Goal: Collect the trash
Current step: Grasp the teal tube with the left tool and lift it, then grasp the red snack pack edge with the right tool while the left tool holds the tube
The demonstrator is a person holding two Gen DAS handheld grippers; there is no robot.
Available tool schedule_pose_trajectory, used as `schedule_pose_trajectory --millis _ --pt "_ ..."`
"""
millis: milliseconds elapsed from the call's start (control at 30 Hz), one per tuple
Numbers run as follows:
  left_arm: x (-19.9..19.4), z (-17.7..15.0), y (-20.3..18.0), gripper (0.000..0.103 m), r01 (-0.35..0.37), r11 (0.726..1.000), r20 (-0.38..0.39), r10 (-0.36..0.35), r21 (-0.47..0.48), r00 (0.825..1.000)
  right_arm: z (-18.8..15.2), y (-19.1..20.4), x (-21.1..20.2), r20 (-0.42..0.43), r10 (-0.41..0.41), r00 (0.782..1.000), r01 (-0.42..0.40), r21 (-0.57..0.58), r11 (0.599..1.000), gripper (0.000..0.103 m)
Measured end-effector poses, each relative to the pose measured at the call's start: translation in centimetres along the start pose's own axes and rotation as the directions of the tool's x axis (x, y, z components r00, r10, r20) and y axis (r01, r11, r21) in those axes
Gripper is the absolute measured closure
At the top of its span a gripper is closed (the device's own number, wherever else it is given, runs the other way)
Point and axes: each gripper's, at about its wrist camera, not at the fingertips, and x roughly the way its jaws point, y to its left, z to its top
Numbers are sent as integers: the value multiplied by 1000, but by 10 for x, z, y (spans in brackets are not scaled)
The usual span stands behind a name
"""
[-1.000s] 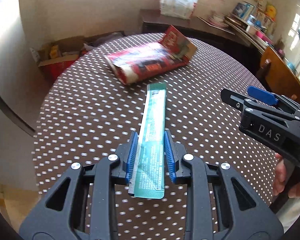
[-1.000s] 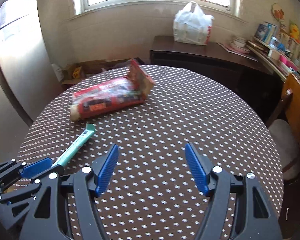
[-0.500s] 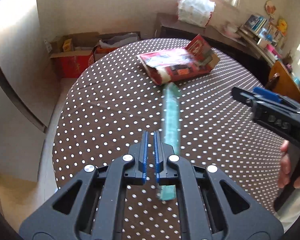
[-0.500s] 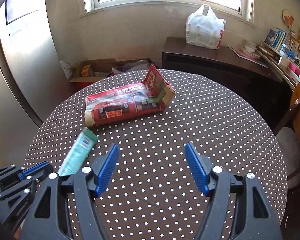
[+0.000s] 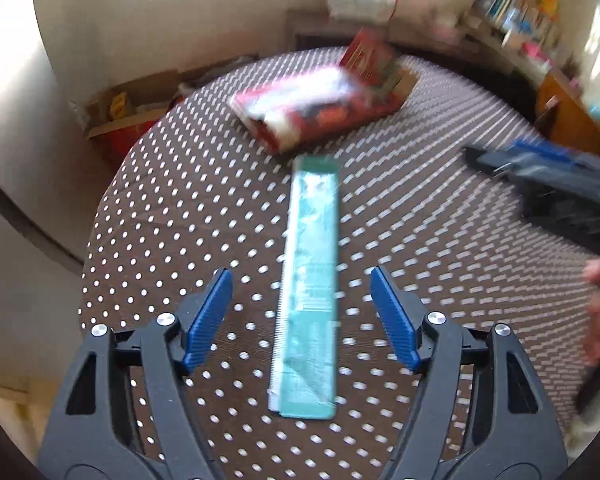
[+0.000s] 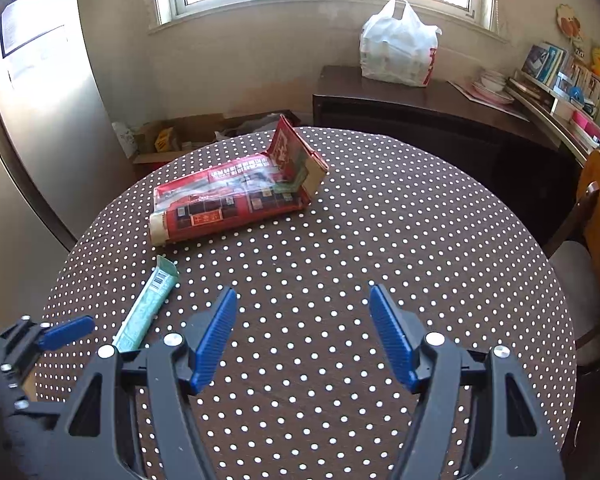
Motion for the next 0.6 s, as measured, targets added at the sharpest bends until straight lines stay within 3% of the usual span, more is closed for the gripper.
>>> schedule_pose_trajectory --millis 67,100,133,167,233,367,600 --pt "3 4 1 35 5 1000 7 -5 -2 1000 0 -2 -1 3 -1 1000 1 -1 1000 35" --pt "4 7 1 42 5 1000 2 -5 -3 1000 -1 -2 -2 4 -4 1000 4 -2 1000 35" --pt "3 10 1 69 20 1000 2 -20 2 1000 0 -4 -1 3 -7 1000 7 -1 1000 35" --pt "3 12 1 76 29 1000 -3 -29 8 1000 0 -5 0 1 -8 1000 8 3 1000 35" --pt "3 13 2 76 35 999 -8 -35 19 999 3 -7 2 -9 -2 1000 2 9 1000 35" --pt "-1 9 13 77 86 995 -9 -86 -52 996 6 -10 4 -9 -1 1000 1 7 1000 35" --pt "-16 -4 27 77 77 991 29 -74 -109 997 24 -11 18 -17 18 1000 -19 -4 1000 35"
